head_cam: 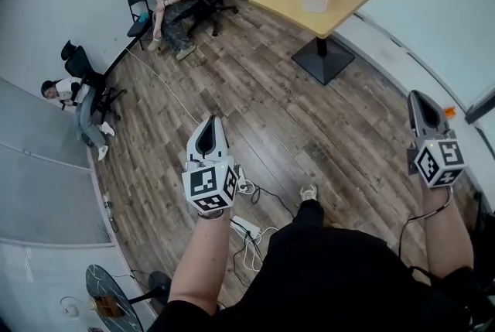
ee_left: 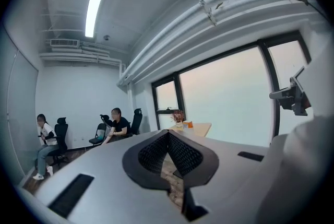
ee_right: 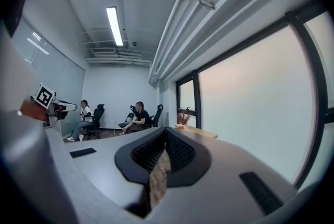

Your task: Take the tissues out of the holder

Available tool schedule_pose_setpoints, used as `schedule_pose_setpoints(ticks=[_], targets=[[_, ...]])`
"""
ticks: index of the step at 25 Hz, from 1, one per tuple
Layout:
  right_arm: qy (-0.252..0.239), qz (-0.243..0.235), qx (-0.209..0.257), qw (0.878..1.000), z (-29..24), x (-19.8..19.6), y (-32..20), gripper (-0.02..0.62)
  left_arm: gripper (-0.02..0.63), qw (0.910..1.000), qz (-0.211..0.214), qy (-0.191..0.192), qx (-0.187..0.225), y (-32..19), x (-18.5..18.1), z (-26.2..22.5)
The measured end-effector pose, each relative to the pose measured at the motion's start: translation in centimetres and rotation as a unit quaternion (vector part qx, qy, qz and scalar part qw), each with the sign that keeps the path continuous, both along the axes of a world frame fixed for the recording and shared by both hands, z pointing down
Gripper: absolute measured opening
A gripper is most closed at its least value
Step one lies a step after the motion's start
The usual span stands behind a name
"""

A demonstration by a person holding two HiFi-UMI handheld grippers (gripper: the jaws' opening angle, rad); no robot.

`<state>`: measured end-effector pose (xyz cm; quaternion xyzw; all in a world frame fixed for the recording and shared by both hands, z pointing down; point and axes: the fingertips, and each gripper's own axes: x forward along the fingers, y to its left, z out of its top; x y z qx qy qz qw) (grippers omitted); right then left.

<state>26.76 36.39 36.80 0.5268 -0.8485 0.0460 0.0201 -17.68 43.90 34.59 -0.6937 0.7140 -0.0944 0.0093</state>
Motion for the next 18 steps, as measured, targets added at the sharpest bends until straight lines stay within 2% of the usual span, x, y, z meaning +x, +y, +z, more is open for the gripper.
schedule_pose_setpoints(ticks=[9,13,18], targets=[[0.013,0.025,0.006,1.0,-1.4,-2.4,-6.9,0.006,0.005,0.9991,0.036,0.001,0.022,-10.1,-1.9,-1.5],[0.056,0.024,0.019,0.998,-1.8,-4.3,-9.1,0.006,0.005,0.9987,0.046,0.008,0.02,-13.8,-3.0,-1.4],[0.063,0.03,0.016,0.997,-1.5,-6.3,-12.8,0.006,0.005,0.9979,0.063,0.009,0.014,-18.4,-4.3,-0.6]])
